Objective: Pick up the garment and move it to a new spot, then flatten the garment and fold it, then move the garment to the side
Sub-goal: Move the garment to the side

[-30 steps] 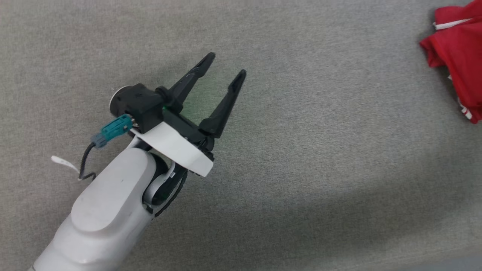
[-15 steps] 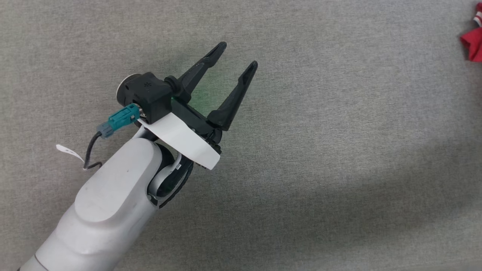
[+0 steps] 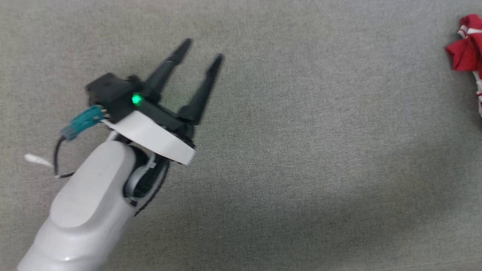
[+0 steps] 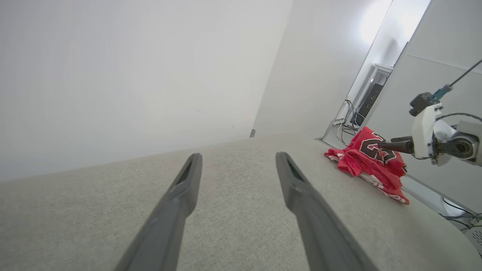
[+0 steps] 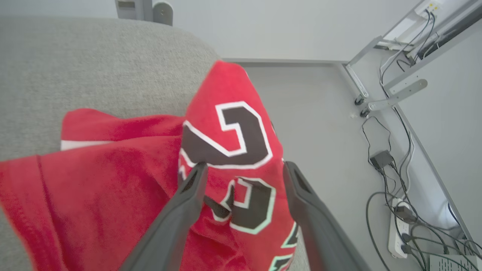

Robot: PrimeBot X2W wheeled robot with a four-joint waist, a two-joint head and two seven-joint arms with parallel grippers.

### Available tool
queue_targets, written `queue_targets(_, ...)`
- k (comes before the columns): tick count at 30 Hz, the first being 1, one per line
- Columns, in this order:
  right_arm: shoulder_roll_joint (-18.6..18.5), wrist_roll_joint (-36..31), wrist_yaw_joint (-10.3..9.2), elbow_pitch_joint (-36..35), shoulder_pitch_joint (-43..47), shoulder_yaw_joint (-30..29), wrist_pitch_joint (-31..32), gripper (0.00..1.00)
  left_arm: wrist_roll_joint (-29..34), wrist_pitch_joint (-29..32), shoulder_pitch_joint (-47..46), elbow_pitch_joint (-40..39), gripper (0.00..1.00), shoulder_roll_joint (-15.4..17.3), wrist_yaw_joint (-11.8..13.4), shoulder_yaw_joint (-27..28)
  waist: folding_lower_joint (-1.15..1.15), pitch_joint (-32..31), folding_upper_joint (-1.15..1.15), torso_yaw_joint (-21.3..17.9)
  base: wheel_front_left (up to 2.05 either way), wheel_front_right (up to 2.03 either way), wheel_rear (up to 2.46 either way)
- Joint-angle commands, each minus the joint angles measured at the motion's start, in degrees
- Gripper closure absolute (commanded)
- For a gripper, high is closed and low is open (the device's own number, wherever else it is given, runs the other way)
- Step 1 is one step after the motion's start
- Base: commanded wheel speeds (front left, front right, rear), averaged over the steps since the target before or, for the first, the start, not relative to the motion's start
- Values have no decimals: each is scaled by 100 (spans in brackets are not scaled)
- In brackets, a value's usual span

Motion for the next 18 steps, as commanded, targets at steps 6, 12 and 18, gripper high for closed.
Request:
queue_targets(6,131,202,-15,102,7,108,-373,0,194,-27,508,-154,0,89,-19,638,0,-395,0,50,0,0,0)
queue_targets(12,235,547,-15,244,169,434,-734,0,419,-27,1032,-292,0,57,-19,1172,0,-751,0,159,0,0,0)
queue_targets(18,482,1079,-15,329,439,1072,-1237,0,606,-27,1625,-334,0,13,-19,1711,0,-1169,0,250,0,0,0)
